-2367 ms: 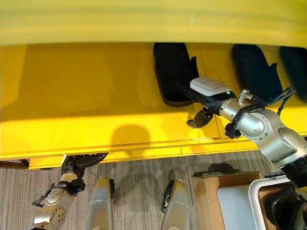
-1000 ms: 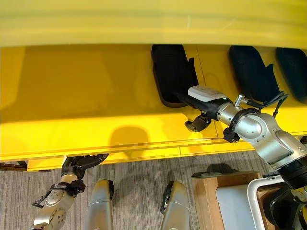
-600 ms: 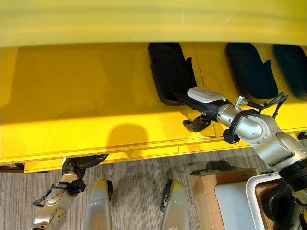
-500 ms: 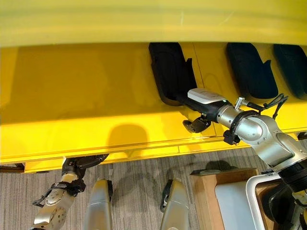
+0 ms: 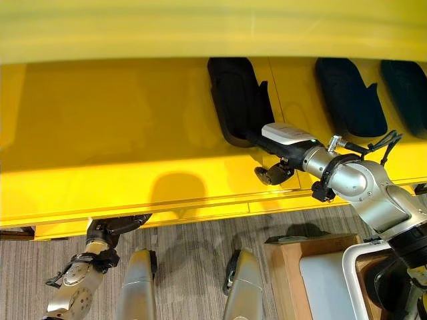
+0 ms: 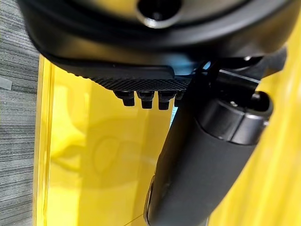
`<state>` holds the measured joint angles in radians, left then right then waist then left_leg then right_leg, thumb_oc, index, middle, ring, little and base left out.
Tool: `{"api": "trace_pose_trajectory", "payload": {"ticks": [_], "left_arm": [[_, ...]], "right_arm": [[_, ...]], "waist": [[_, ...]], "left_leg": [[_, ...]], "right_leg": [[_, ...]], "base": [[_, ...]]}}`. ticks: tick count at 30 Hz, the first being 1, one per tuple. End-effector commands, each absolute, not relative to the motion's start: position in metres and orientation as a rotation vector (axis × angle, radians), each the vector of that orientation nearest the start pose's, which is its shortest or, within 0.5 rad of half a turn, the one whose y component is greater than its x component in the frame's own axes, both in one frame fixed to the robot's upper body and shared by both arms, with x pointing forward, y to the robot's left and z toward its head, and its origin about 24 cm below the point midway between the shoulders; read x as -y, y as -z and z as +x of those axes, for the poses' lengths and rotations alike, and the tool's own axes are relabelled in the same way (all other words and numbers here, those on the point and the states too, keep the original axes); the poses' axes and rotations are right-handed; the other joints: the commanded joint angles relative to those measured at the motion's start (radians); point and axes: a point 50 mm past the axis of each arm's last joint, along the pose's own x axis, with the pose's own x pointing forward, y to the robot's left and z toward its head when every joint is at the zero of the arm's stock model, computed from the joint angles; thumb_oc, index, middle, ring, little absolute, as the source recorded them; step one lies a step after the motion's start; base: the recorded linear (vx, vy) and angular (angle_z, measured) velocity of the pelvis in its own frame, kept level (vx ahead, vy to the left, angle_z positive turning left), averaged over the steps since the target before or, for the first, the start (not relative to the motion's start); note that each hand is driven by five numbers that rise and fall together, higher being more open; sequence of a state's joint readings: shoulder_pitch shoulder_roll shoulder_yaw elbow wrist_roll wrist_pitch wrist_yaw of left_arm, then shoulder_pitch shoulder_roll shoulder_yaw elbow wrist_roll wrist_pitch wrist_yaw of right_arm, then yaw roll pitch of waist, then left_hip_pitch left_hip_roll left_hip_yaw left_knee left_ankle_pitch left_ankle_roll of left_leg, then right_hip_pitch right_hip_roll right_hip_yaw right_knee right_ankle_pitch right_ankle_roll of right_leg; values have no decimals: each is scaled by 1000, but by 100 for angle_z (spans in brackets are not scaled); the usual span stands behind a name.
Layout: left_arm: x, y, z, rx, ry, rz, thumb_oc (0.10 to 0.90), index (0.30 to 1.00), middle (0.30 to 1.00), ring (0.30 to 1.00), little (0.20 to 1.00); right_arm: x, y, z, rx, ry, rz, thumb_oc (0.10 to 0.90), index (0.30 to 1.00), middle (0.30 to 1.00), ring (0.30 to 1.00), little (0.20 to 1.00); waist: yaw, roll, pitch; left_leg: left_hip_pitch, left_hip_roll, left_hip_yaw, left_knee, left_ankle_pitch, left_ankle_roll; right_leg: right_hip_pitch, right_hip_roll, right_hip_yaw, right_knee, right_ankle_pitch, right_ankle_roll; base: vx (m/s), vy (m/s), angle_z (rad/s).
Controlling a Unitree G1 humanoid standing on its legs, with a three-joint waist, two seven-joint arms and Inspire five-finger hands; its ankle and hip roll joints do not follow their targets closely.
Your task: Move parts from the plastic box to the shelf.
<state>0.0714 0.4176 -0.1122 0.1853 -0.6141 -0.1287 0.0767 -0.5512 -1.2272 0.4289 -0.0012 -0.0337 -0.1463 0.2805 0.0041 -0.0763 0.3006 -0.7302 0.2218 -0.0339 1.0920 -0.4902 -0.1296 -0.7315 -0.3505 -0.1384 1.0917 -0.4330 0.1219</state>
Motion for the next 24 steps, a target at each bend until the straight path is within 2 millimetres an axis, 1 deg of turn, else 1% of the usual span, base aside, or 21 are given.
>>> {"api": "trace_pose_trajectory", "payload": {"ticks": [1,9,24], "left_arm": [[-233,-42,247,30,-57,-127,900,1000,1000,1000,1000],[-233,-41,248,28,-60,-126,900,1000,1000,1000,1000],[-234,-42,248,30,-55,-124,900,1000,1000,1000,1000]], "right_arm": [[227,-219,290,302,-539,-1328,900,1000,1000,1000,1000],[228,-218,288,303,-539,-1330,900,1000,1000,1000,1000],[232,-227,283,318,-516,-1352,900,1000,1000,1000,1000]], "waist": [[13,-9,-67],[10,-12,-69],[5,-15,-77]], "left_leg": [[-32,-36,-12,17,-10,55],[-33,-37,-12,6,-3,55],[-34,-35,-13,5,-1,51]], "right_leg": [[24,38,5,-19,-19,-56],[24,40,3,-28,-14,-55],[20,45,8,-28,-13,-57]], "base": [[0,0,0],[0,0,0],[0,0,0]]}}
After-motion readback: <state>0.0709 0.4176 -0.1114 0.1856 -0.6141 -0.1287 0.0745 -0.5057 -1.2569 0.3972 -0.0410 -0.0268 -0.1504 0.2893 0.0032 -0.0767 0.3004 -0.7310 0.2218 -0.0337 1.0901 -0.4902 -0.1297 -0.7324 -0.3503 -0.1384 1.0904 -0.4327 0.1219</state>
